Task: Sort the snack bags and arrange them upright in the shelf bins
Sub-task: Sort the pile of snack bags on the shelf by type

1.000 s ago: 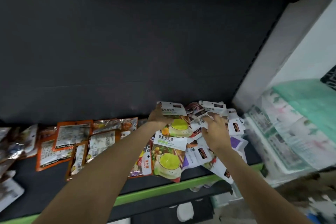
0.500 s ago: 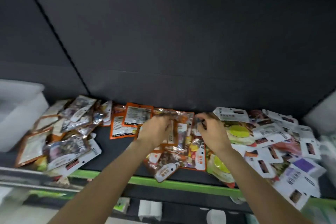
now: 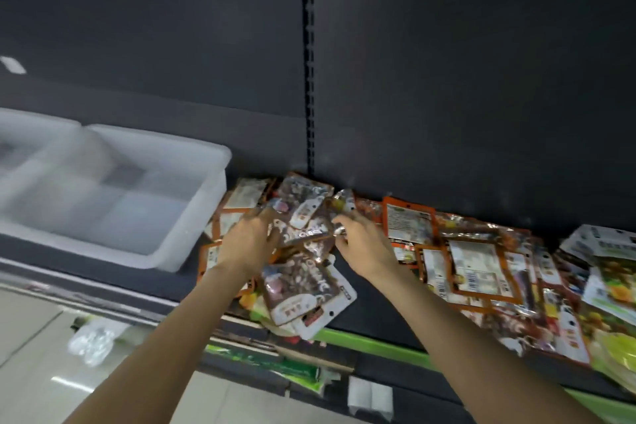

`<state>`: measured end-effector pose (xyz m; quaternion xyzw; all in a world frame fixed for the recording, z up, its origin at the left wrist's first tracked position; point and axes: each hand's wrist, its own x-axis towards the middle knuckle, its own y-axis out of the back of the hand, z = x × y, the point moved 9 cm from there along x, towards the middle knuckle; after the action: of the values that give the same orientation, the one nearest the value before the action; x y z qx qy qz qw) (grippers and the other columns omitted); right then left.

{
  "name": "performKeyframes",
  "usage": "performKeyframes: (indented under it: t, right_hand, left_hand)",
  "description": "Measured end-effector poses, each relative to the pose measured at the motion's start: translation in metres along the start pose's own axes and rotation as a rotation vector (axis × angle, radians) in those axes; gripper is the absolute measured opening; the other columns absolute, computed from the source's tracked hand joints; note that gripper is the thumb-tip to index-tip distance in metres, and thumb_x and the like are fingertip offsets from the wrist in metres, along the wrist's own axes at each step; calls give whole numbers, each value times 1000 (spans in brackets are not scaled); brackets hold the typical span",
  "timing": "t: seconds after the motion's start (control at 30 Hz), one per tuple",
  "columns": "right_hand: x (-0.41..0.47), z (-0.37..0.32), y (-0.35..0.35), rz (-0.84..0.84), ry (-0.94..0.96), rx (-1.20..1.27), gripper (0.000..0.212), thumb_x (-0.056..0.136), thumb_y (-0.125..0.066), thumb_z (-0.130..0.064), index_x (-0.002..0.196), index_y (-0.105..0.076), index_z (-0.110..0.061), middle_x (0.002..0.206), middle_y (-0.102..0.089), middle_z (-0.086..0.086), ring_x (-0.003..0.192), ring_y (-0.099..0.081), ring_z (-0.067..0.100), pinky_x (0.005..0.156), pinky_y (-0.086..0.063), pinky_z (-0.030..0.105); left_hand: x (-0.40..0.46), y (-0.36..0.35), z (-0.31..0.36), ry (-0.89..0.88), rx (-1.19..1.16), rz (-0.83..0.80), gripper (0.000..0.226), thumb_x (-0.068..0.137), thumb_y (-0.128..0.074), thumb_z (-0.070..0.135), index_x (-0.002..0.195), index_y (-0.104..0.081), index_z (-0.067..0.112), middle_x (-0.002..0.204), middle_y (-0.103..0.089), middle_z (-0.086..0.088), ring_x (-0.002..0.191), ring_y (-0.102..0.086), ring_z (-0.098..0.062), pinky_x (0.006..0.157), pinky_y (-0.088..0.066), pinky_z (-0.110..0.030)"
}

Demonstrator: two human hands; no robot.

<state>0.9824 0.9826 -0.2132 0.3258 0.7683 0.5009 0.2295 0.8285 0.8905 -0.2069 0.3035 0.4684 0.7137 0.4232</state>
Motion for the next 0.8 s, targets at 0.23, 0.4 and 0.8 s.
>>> performKeyframes:
  t: [0.23, 0.4, 0.8]
  right_hand:
    - [56, -46, -61, -163, -42, -164, 81, 90, -52, -51, 152, -5, -29, 160, 2, 3, 147, -2, 27, 117, -19, 43]
    - [60, -33, -67, -191, -60, -291, 89, 83, -46, -69, 149, 7, -39, 160, 7, -4, 147, -3, 21, 117, -11, 43]
    - [28, 24, -23, -31, -411, -322, 68, 93, -49, -38, 150, -14, -27, 159, -8, -1, 145, -14, 24, 116, -20, 50]
  left_hand:
    - [26, -3, -55, 44, -117, -105, 36, 94, -54, 22, 129, -50, 20, 135, -48, -5, 121, -48, -25, 98, -42, -36]
    - [43, -28, -73, 85, -105, -214, 71, 90, -60, 36, 148, -22, 21, 155, -23, -2, 143, -22, -24, 113, -26, -39]
    - [65, -41, -87, 48, -71, -194, 70, 92, -57, 39, 149, -21, 25, 157, -20, -1, 145, -14, -26, 116, -21, -44]
